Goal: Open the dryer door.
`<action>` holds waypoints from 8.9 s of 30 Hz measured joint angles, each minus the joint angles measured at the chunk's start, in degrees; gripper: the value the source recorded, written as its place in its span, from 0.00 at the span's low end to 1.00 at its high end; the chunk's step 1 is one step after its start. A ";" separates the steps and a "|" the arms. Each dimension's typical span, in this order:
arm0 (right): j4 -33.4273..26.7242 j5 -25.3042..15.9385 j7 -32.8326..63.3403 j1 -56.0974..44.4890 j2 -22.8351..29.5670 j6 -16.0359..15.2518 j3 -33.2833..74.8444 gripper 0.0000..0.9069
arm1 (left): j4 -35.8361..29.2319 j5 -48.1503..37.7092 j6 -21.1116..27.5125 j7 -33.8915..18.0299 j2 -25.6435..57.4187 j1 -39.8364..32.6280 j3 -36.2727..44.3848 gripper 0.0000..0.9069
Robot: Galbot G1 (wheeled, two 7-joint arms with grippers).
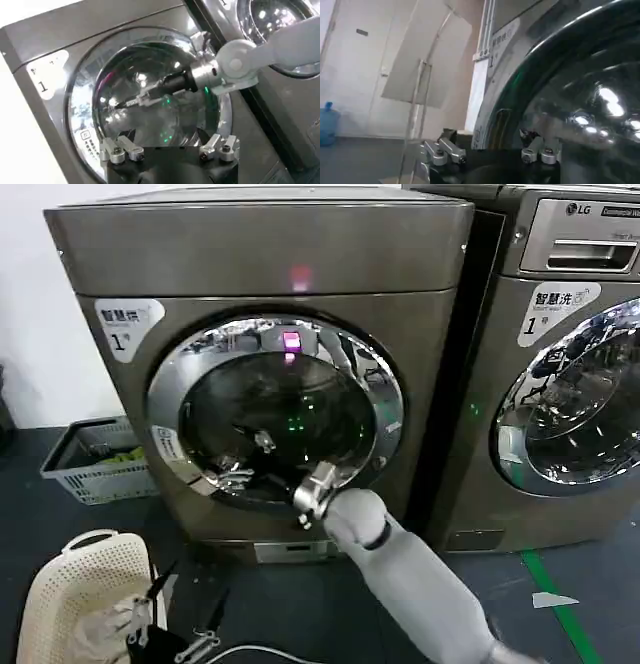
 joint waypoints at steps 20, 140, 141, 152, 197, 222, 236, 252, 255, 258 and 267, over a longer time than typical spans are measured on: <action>-11.95 -1.34 -0.71 5.02 7.75 1.03 -1.95 1.00 | -0.12 -0.63 -0.22 -0.11 -0.64 0.04 -0.72 1.00; 10.03 -11.94 16.00 -70.58 -2.77 8.82 122.02 1.00 | 14.93 -17.82 16.30 -0.50 29.20 -35.10 28.90 1.00; 9.88 -11.69 16.43 -70.72 -2.55 8.61 123.04 1.00 | 15.45 -17.91 16.41 -0.50 29.19 -36.16 30.04 1.00; 7.40 -9.22 21.11 -73.16 -0.83 8.90 129.13 1.00 | 20.97 -17.98 17.09 -0.45 26.78 -46.50 42.34 1.00; -0.69 -5.64 30.94 -75.76 -2.97 10.48 136.81 1.00 | 41.38 -16.20 19.06 0.72 8.41 -69.14 63.02 1.00; -3.26 0.81 27.85 -74.63 -8.57 8.07 130.07 1.00 | 16.22 1.33 7.78 0.31 55.56 -38.56 28.95 1.00; -3.25 6.38 26.53 -73.58 -8.08 8.13 127.35 1.00 | 23.65 45.38 -21.22 2.32 67.03 -25.31 8.81 1.00; -2.65 6.07 26.41 -73.10 -7.31 8.97 126.56 1.00 | 28.78 64.79 -21.29 2.89 70.53 -22.45 1.43 1.00; -2.97 6.06 26.53 -73.11 -7.31 8.96 126.56 1.00 | 29.06 65.09 -21.28 2.93 70.83 -22.62 2.08 1.00; -2.98 6.15 26.55 -73.10 -7.12 8.94 126.56 1.00 | 29.32 65.89 -21.27 2.94 71.10 -22.41 2.72 1.00; -3.30 6.34 27.23 -72.83 -6.90 8.19 126.61 1.00 | 30.35 66.95 -21.22 2.85 72.04 -22.57 4.63 1.00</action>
